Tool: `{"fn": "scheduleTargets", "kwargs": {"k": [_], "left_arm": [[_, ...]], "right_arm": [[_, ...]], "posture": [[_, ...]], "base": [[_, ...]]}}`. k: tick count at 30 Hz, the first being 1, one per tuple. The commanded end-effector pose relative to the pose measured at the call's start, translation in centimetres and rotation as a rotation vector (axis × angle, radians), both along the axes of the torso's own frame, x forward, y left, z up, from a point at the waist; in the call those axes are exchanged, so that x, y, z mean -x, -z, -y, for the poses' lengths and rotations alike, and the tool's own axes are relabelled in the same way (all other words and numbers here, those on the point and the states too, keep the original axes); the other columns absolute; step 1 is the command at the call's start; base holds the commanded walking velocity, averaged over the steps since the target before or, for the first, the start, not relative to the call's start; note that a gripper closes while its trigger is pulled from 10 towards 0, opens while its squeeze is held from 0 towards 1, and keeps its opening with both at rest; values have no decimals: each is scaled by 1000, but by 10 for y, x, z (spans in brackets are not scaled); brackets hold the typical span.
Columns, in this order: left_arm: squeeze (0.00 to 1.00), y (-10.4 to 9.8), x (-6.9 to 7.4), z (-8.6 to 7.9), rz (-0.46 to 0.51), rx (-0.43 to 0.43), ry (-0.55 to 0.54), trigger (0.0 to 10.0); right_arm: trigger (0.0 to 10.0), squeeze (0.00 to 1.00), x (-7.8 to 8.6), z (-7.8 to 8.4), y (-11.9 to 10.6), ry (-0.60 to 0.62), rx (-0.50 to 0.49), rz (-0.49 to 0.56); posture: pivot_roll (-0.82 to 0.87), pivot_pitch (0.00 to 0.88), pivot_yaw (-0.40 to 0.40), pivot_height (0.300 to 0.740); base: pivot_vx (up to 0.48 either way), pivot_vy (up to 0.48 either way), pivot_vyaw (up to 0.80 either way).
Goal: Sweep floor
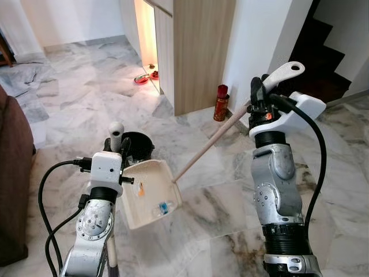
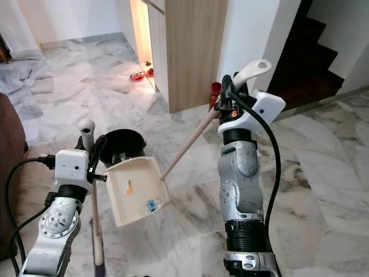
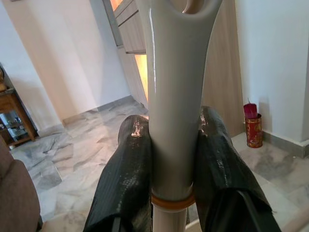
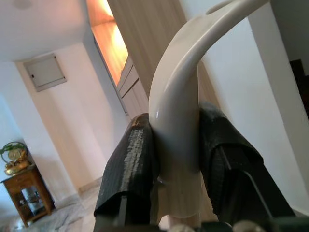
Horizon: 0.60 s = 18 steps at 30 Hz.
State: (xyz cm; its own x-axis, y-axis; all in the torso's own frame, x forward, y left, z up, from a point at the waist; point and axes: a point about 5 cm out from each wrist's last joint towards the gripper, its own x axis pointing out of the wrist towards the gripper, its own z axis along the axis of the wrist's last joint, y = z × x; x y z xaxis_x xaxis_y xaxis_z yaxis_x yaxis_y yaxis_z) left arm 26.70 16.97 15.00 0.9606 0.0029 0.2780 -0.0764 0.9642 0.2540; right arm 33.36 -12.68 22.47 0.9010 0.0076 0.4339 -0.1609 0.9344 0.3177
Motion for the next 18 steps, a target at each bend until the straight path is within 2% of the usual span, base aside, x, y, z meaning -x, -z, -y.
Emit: {"fn": "scheduleTargets", "kwargs": {"k": [1,5,18], "left_arm": [[0,-11,2,1,55,-27,-3,10000],[0,-11,2,1,55,-26,-4,10000],[0,-11,2,1,54,-28,-17,10000]], "right_arm": [[10000,0,4,-4,-23,-18,-22,91],[10000,0,3,-5,-21,-22,-23,85],[10000,0,3,-6,-18,-38,-31,67]], "posture": [[-10,46,-6,740],[-10,45,-6,740],[-11,48,-7,740]], "base": [[0,0,800],[0,0,800],[0,0,0]]}}
